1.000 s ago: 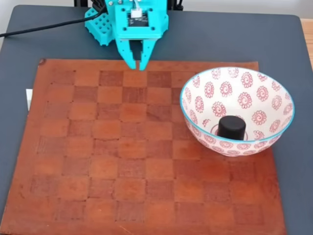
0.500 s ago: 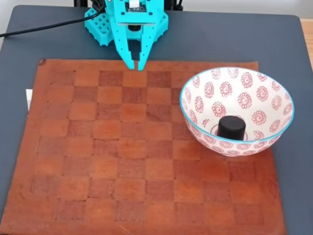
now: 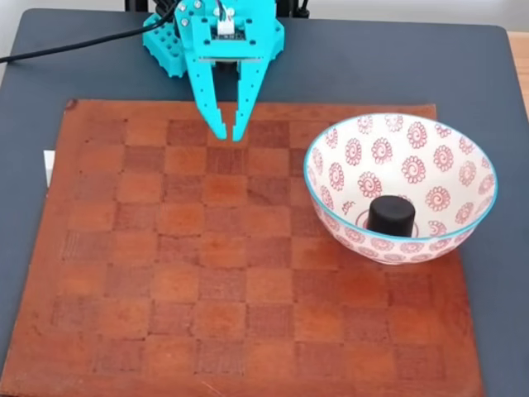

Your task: Grasp a black cylinder and put it in a bowl.

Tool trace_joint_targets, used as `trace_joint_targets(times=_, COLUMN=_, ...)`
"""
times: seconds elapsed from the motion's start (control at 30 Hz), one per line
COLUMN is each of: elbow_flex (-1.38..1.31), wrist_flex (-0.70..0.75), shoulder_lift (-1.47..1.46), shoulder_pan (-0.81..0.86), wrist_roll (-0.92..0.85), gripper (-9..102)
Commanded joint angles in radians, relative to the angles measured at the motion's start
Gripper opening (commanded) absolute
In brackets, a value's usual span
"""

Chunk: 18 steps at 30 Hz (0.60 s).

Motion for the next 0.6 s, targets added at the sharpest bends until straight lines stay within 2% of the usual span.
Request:
trace_joint_targets(times=0.0, elbow_flex=0.002, wrist_flex=-0.002, shoulder_lift=0.051, shoulder_pan=-0.006, wrist_roll=-0.028, gripper=0)
trace_joint_targets(times=0.57, elbow_flex=0.069, wrist_flex=-0.012, shoulder_lift=0.051, shoulder_pan=0.012, wrist_roll=-0.025, gripper=1)
